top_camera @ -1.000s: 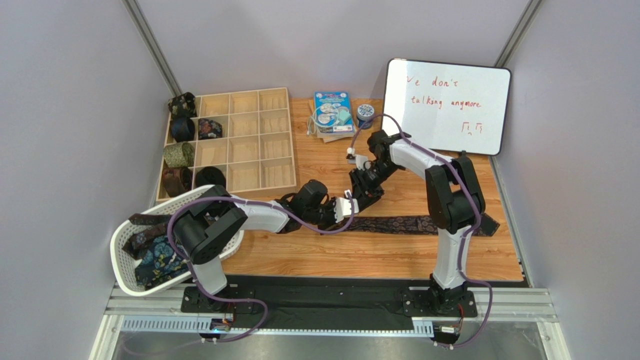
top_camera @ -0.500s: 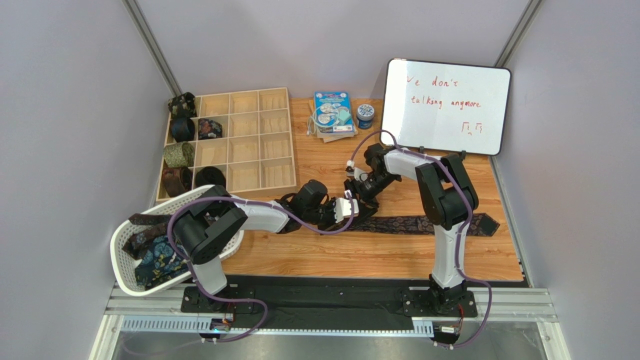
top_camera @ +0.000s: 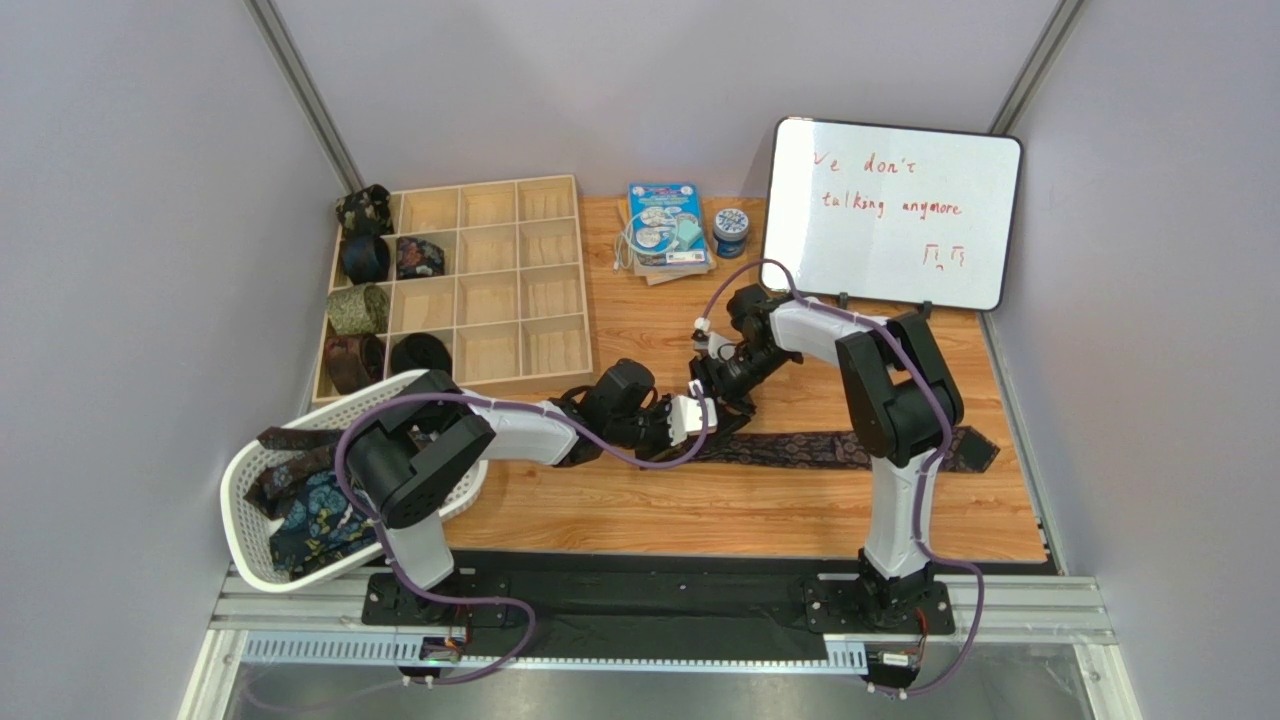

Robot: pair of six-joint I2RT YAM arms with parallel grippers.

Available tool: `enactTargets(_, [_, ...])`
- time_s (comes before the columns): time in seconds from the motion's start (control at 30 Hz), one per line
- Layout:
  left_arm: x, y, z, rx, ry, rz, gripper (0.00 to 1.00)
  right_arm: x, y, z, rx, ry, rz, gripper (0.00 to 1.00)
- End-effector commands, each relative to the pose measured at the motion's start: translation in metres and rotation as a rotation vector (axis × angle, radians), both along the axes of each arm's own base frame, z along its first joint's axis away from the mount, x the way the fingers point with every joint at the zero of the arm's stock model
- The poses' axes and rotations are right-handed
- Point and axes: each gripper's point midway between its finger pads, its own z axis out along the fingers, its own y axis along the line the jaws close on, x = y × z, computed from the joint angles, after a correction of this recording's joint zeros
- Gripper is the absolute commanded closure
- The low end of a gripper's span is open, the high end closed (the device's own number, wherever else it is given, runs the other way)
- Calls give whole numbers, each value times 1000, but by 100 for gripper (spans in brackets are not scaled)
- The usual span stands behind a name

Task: Roll the ties
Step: Roll the tie at the center of the board.

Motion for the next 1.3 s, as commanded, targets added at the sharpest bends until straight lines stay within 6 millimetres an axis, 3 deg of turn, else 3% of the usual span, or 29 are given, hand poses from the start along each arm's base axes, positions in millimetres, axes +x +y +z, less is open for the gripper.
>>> enactTargets(0.0, [-12,16,-30,98,66,-9,100,9,12,6,28,-66,3,59])
enactTargets(0.23, [-12,16,-27,95,63,-12,95,3,1,-25,-59,-42,30,79])
enactTargets(0.4, [-16,15,-25,80,78,-21,87,3,-8,-35,-112,-46,34,100])
enactTargets(0.67, [-13,9,-6,7,64,-23,46,1,-36,-54,-238,-35,13,100])
enactTargets(0.8, [-9,6,7,-37,47,-21,32,3,-46,-61,-302,-56,13,100])
enactTargets(0.97, [-4,4,23,-115,2,-14,23,6,-54,-66,-352,-70,19,100])
enactTargets(1.27, [-6,-1,32,-203,-25,-63,20,8,-58,-75,-393,-64,22,100])
